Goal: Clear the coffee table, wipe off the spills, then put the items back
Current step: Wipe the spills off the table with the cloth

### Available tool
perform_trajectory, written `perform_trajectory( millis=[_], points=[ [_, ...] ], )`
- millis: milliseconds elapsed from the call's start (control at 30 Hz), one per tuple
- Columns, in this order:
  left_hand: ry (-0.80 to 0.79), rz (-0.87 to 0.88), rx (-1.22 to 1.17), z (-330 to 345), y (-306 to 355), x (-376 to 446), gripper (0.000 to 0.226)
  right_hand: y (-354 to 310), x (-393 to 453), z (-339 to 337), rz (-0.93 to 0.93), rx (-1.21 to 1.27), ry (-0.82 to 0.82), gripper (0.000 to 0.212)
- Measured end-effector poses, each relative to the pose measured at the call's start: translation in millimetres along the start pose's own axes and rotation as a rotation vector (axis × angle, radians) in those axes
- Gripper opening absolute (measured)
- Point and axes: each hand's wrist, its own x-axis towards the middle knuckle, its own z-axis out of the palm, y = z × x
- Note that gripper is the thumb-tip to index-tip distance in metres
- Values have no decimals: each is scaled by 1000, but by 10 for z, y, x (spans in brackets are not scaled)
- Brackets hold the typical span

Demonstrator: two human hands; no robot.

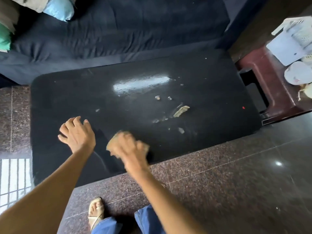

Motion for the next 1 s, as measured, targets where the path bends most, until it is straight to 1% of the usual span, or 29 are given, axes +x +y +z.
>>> perform_trajectory(
  millis=[33, 67, 133, 167, 267, 367, 467, 533, 567, 633, 667, 700, 733, 767, 800, 867, 933, 967, 1000],
  points=[
    [-2, 3, 0, 40, 90, -68, 39, -65, -38, 111, -69, -5, -78, 47],
    [-1, 13, 1, 74, 192, -125, 39, -28, -33, 189, -110, -24, -116, 50],
    [4, 31, 12, 142, 372, -184, 39, 192, 37, 193, -136, -65, -72, 55],
    [-2, 35, 32, 208, 451, -242, 39, 369, 38, 129, -97, -52, -51, 54],
    [-11, 59, 68, 329, 610, -353, 39, 930, 25, -53, 119, -6, 118, 53],
    [-33, 62, 84, 421, 736, -439, 40, 1714, -99, -228, 272, -56, 191, 58],
    [-55, 95, 81, 503, 957, -518, 40, 2595, -438, -431, 483, -167, 278, 66],
    [-58, 119, 71, 526, 1104, -546, 39, 3084, -678, -653, 624, -192, 266, 64],
    [-58, 129, 64, 527, 1169, -550, 39, 3265, -757, -767, 695, -188, 241, 63],
    [-61, 141, 47, 521, 1268, -536, 39, 3502, -772, -947, 869, -137, 251, 61],
    [-60, 145, 40, 512, 1305, -533, 40, 3514, -728, -1020, 943, -109, 285, 62],
    [-55, 147, 31, 499, 1322, -524, 40, 3433, -646, -1088, 964, -93, 325, 64],
    [-51, 147, 25, 488, 1327, -520, 39, 3259, -555, -1126, 913, -80, 364, 66],
    [-54, 146, 22, 479, 1332, -522, 39, 3008, -481, -1161, 778, -62, 383, 65],
    [-58, 144, 21, 472, 1319, -529, 39, 2679, -412, -1099, 588, -41, 364, 62],
    [-66, 142, 13, 440, 1312, -548, 40, 1904, -334, -918, 248, -14, 267, 52],
    [-69, 135, 17, 412, 1296, -559, 40, 1207, -351, -502, 3, 55, 156, 42],
    [-72, 136, 14, 407, 1300, -552, 40, 1005, -392, -263, -138, 26, 67, 45],
    [-72, 142, 7, 403, 1305, -535, 40, 898, -436, -90, -251, -39, -18, 53]
  ],
)
